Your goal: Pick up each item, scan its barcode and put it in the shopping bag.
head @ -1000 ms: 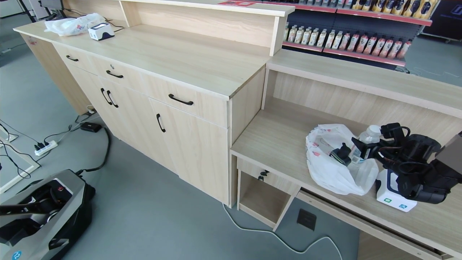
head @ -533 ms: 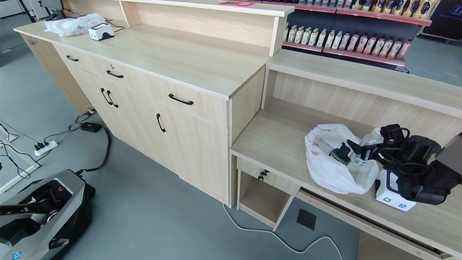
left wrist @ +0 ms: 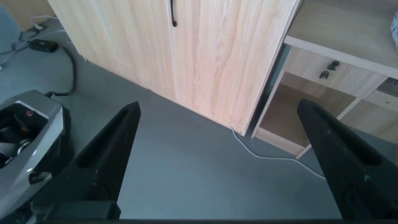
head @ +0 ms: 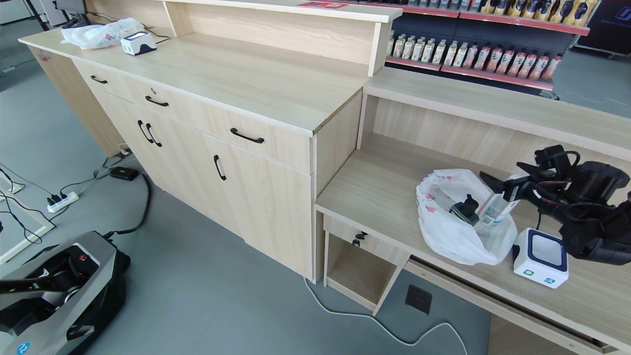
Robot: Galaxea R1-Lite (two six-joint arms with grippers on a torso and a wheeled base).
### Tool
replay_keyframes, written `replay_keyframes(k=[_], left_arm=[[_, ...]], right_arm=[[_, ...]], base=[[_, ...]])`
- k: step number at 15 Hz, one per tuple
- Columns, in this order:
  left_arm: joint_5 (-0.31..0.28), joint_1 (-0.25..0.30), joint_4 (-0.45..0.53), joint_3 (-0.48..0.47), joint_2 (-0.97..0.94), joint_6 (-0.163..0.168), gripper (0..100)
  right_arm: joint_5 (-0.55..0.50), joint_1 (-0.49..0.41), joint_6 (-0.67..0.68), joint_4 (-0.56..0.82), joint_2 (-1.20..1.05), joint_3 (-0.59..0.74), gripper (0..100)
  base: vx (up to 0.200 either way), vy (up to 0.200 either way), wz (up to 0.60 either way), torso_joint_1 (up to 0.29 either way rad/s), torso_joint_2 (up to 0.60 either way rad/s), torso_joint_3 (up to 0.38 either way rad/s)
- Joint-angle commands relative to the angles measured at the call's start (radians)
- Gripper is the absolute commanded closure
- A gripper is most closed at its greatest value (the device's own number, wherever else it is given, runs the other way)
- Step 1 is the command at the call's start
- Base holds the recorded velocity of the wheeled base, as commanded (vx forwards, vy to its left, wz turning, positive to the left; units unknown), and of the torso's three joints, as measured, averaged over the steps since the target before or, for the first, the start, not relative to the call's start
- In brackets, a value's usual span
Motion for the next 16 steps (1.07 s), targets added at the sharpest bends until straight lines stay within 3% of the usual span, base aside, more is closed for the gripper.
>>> replay_keyframes(k=[1, 4, 6, 7, 11, 12, 13, 14, 16], left_arm=[[0.000, 0.001, 0.000, 0.000, 0.000, 0.000, 0], [0.000, -0.001, 0.000, 0.000, 0.000, 0.000, 0], [0.000, -0.001, 0.000, 0.000, 0.000, 0.000, 0], [0.000, -0.001, 0.000, 0.000, 0.000, 0.000, 0], [0.000, 0.001, 0.000, 0.000, 0.000, 0.000, 0], [0.000, 0.001, 0.000, 0.000, 0.000, 0.000, 0], [0.000, -0.001, 0.000, 0.000, 0.000, 0.000, 0], [0.000, 0.001, 0.000, 0.000, 0.000, 0.000, 0], [0.000, 0.001, 0.000, -0.002, 0.000, 0.000, 0]], right_arm=[[0.025, -0.003, -0.044, 0.053, -0.336, 0.159, 0], [0.182, -0.012, -0.047, 0.099, -0.589, 0.242, 0], [0.182, -0.006, -0.048, 0.188, -0.686, 0.203, 0], [0.168, -0.006, -0.050, 0.300, -0.766, 0.171, 0], [-0.140, -0.004, -0.050, 0.777, -0.986, 0.131, 0], [-0.279, 0.014, -0.042, 1.007, -1.075, 0.128, 0], [-0.337, 0.020, -0.034, 1.136, -1.140, 0.150, 0], [-0.348, 0.020, -0.024, 1.182, -1.175, 0.170, 0], [-0.354, 0.026, -0.002, 1.206, -1.344, 0.337, 0]], base=[[0.000, 0.000, 0.00, 0.000, 0.00, 0.000], [0.000, 0.000, -0.40, -0.002, 0.00, 0.000], [0.000, 0.000, -0.60, 0.000, 0.00, 0.002], [0.000, 0.000, -0.60, 0.012, 0.00, 0.007], [0.000, 0.000, -0.60, 0.004, 0.00, 0.004], [0.000, 0.000, -0.60, 0.002, 0.00, -0.002], [0.000, 0.000, -0.60, 0.002, 0.01, 0.002], [0.000, 0.000, -0.60, 0.002, 0.00, 0.002], [0.000, 0.000, -0.60, 0.005, 0.00, 0.005]])
